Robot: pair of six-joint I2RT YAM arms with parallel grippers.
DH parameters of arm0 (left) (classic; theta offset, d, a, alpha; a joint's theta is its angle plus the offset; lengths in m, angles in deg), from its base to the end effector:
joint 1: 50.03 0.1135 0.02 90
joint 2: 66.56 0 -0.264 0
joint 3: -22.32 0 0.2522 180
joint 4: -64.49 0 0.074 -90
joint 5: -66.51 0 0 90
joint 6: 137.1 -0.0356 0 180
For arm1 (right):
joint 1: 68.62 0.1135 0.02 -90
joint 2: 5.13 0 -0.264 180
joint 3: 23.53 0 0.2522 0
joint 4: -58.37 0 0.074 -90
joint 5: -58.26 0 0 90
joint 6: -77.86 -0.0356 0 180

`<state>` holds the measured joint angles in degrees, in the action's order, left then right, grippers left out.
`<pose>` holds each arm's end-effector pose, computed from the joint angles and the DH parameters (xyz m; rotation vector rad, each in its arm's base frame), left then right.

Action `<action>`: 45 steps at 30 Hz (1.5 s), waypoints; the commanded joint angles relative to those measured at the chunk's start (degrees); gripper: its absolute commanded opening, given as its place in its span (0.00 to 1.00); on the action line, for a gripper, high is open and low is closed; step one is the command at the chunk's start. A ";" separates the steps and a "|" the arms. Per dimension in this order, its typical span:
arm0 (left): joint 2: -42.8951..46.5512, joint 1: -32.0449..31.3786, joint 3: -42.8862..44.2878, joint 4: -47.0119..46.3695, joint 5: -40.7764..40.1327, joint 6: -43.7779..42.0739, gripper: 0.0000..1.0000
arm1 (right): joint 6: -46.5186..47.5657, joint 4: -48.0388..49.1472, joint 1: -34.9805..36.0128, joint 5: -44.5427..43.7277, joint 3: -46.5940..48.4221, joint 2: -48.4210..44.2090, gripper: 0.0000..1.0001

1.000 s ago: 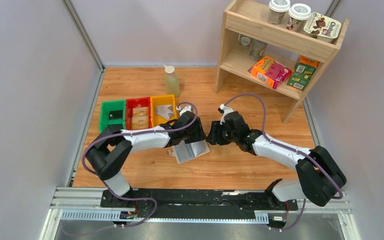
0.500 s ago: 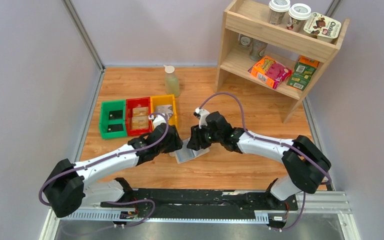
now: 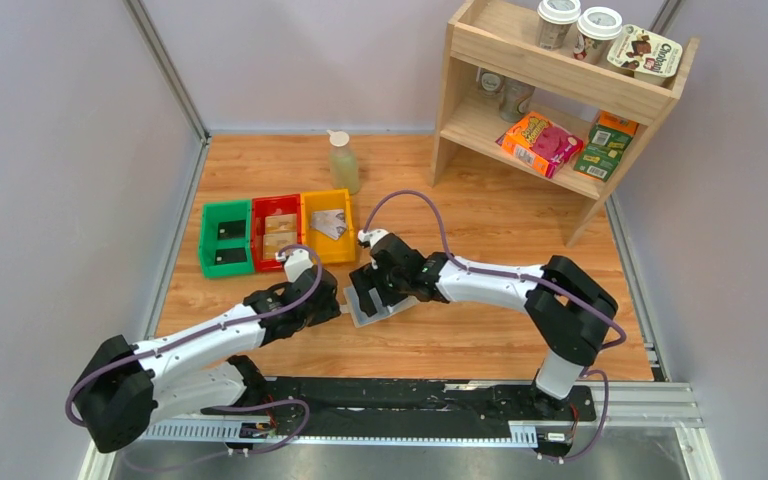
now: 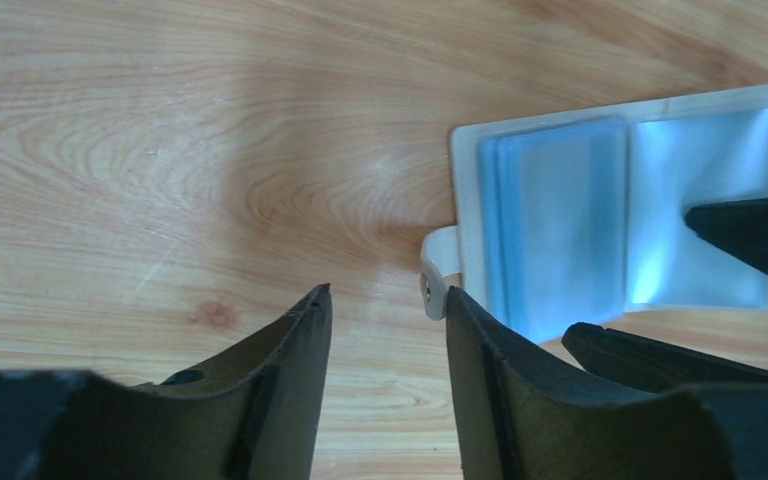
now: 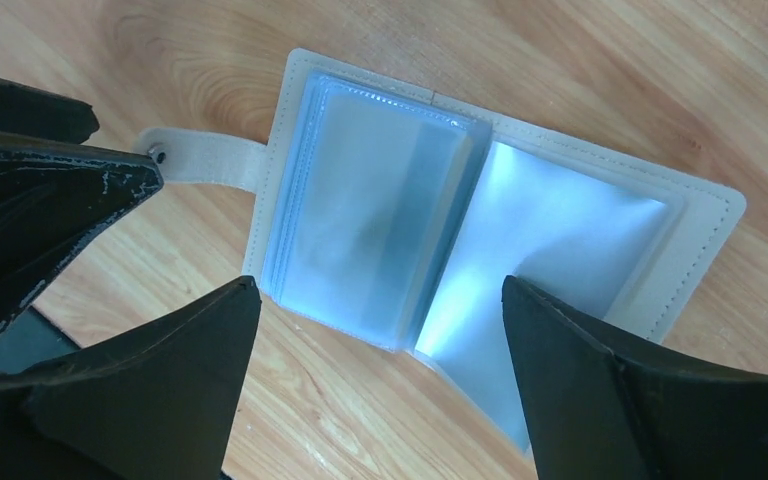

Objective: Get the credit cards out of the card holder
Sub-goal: Open the card holder at the center of the board.

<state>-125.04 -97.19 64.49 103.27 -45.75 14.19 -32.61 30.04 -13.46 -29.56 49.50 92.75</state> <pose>0.1358 -0.1267 0.1800 -0.4533 2.4210 -0.3444 0.1992 0.2886 0.1813 -0.7904 2.4754 0.5693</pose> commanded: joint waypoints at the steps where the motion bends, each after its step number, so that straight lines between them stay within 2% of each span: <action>1: -1.72 0.13 -1.16 -1.11 -1.91 1.02 0.52 | 2.01 -4.76 2.32 -7.79 5.33 2.65 0.95; 5: -2.34 0.31 -1.42 -2.16 -1.91 0.75 0.49 | 1.92 -6.17 3.29 -9.47 7.35 4.85 0.96; 9: -3.39 0.49 -1.51 -3.39 -1.73 0.40 0.40 | 2.10 -7.40 3.99 -10.78 8.93 6.70 0.96; 18: -5.77 0.66 -1.24 -4.71 -0.77 -0.21 0.00 | 2.19 -10.39 4.87 -15.08 11.57 9.69 0.95; 29: -6.29 0.66 -0.02 -1.81 0.20 -0.30 0.00 | 1.66 -14.52 4.79 -23.96 11.40 6.71 0.72; 36: -6.91 0.66 1.22 -0.94 1.87 -2.50 0.00 | 1.66 -15.14 2.68 -25.64 11.40 4.77 0.57; 40: -6.65 0.66 1.74 -0.49 2.75 -3.20 0.00 | 2.62 -14.44 1.01 -24.15 11.22 3.89 0.50; 45: -6.30 0.66 2.09 -0.23 3.36 -4.34 0.00 | 7.01 -7.34 1.18 -13.45 8.42 0.38 0.53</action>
<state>-131.64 -96.75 64.05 101.76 -43.47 12.05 -29.46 15.96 -12.68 -50.48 59.29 98.48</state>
